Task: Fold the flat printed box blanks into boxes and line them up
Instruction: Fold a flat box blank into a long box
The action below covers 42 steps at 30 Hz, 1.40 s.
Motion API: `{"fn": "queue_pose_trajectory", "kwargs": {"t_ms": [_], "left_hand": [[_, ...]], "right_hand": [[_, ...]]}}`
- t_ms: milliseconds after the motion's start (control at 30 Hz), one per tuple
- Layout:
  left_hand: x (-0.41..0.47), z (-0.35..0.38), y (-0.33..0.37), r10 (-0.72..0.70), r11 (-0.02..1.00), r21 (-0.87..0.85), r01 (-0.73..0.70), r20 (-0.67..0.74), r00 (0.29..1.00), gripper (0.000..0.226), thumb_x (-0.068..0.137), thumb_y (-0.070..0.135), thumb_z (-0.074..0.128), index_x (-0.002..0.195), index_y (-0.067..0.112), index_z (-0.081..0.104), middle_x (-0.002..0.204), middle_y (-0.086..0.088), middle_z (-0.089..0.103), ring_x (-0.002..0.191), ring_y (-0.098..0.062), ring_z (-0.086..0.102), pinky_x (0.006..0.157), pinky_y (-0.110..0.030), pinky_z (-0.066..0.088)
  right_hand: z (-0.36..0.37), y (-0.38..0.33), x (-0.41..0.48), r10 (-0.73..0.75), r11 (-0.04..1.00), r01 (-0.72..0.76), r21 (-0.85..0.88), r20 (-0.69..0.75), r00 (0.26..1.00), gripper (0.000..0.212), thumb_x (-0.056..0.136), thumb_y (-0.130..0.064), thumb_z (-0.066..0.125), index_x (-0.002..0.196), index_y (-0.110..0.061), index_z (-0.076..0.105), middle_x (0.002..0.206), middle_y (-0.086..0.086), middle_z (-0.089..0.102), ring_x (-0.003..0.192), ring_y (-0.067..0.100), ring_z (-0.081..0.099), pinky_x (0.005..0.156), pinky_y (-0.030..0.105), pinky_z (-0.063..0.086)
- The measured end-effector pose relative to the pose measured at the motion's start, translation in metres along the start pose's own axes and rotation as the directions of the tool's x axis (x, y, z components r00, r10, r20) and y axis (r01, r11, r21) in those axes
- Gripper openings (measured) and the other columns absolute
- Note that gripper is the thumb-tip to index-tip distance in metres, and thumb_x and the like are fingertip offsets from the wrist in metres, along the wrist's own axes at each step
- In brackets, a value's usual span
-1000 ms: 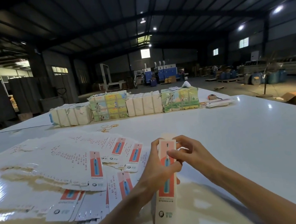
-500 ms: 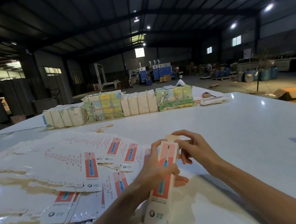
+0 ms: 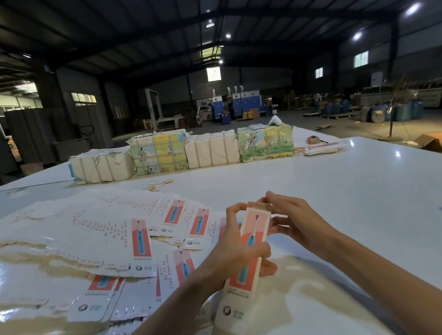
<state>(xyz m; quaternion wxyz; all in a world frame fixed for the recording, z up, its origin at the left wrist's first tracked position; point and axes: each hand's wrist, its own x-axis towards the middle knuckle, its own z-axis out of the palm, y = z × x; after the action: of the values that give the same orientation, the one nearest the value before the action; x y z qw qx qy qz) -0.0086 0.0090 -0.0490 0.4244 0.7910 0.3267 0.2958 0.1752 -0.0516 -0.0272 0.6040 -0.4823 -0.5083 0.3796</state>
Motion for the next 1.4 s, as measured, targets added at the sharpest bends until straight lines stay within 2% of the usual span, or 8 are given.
{"fn": "queue_pose_trajectory", "kwargs": {"t_ms": [133, 300, 433, 700, 833, 1000, 1233, 1400], "left_hand": [[-0.001, 0.002, 0.001, 0.011, 0.999, 0.030, -0.012, 0.038, 0.999, 0.094, 0.070, 0.039, 0.086, 0.131, 0.066, 0.020, 0.118, 0.017, 0.060, 0.097, -0.019, 0.075, 0.063, -0.019, 0.061], [0.001, 0.001, -0.001, 0.012, 0.999, 0.045, -0.013, 0.036, 0.999, 0.097, 0.068, 0.042, 0.088, 0.131, 0.067, 0.019, 0.108, 0.032, 0.057, 0.096, -0.014, 0.074, 0.058, -0.013, 0.056], [0.003, 0.001, -0.006, 0.037, 0.999, 0.024, -0.039, 0.054, 0.998, 0.102, 0.066, 0.037, 0.090, 0.132, 0.068, 0.019, 0.098, 0.040, 0.058, 0.096, 0.012, 0.068, 0.058, -0.014, 0.057], [0.002, 0.006, -0.006, 0.052, 0.998, 0.034, -0.054, 0.058, 0.997, 0.098, 0.068, 0.033, 0.089, 0.127, 0.072, 0.021, 0.108, 0.023, 0.060, 0.093, 0.015, 0.067, 0.055, -0.012, 0.055], [0.006, 0.005, -0.009, 0.062, 0.997, -0.053, -0.061, 0.016, 0.998, 0.091, 0.069, 0.029, 0.087, 0.131, 0.060, 0.028, 0.109, 0.013, 0.063, 0.090, 0.006, 0.073, 0.058, -0.014, 0.057], [0.013, 0.004, -0.014, 0.013, 0.977, -0.210, -0.030, -0.079, 0.997, 0.085, 0.072, 0.022, 0.090, 0.121, 0.066, 0.035, 0.108, 0.003, 0.066, 0.082, -0.010, 0.079, 0.060, -0.021, 0.061], [0.013, 0.007, -0.018, -0.032, 0.984, -0.178, 0.020, -0.068, 0.997, 0.083, 0.067, 0.036, 0.090, 0.115, 0.071, 0.033, 0.110, 0.005, 0.066, 0.089, -0.010, 0.078, 0.064, -0.025, 0.063], [0.018, 0.012, -0.022, -0.078, 0.954, -0.293, 0.067, -0.027, 0.997, 0.081, 0.069, 0.037, 0.094, 0.116, 0.069, 0.036, 0.112, -0.002, 0.069, 0.087, -0.021, 0.080, 0.068, -0.035, 0.066]], "right_hand": [[-0.003, 0.003, 0.002, 0.048, 0.999, -0.048, 0.011, -0.051, 0.998, 0.025, 0.104, -0.033, 0.065, 0.106, -0.015, 0.082, 0.102, 0.014, 0.078, 0.098, 0.031, 0.077, 0.074, 0.030, 0.060], [-0.006, 0.003, 0.006, 0.082, 0.996, -0.078, 0.044, -0.096, 0.992, 0.014, 0.101, -0.022, 0.070, 0.099, -0.018, 0.083, 0.099, 0.014, 0.078, 0.091, 0.028, 0.078, 0.069, 0.032, 0.061], [-0.009, 0.005, 0.007, 0.084, 0.996, -0.082, 0.033, -0.086, 0.993, 0.014, 0.100, -0.013, 0.069, 0.095, -0.014, 0.082, 0.096, 0.016, 0.078, 0.088, 0.027, 0.078, 0.069, 0.035, 0.063], [-0.014, 0.007, 0.007, 0.082, 0.996, -0.081, 0.020, -0.046, 0.996, 0.016, 0.098, -0.010, 0.066, 0.095, -0.009, 0.081, 0.100, 0.019, 0.078, 0.092, 0.028, 0.078, 0.072, 0.034, 0.062], [-0.008, 0.006, 0.006, 0.063, 0.997, -0.062, 0.053, -0.015, 0.998, 0.022, 0.104, -0.021, 0.064, 0.103, -0.015, 0.084, 0.107, 0.014, 0.079, 0.099, 0.026, 0.077, 0.079, 0.029, 0.061], [0.008, 0.016, 0.001, -0.022, 0.999, 0.022, 0.028, -0.011, 1.000, 0.025, 0.100, -0.022, 0.073, 0.123, -0.013, 0.074, 0.112, 0.010, 0.080, 0.106, 0.027, 0.077, 0.092, 0.036, 0.063], [0.010, 0.018, -0.001, -0.076, 0.992, 0.067, -0.111, -0.074, 0.994, 0.015, 0.097, -0.019, 0.076, 0.109, -0.010, 0.079, 0.103, 0.010, 0.080, 0.097, 0.031, 0.079, 0.092, 0.044, 0.063], [0.013, 0.024, 0.000, -0.045, 0.990, 0.031, -0.136, -0.103, 0.994, 0.016, 0.103, -0.019, 0.068, 0.114, -0.012, 0.077, 0.103, 0.004, 0.081, 0.098, 0.027, 0.079, 0.085, 0.035, 0.065]]}}
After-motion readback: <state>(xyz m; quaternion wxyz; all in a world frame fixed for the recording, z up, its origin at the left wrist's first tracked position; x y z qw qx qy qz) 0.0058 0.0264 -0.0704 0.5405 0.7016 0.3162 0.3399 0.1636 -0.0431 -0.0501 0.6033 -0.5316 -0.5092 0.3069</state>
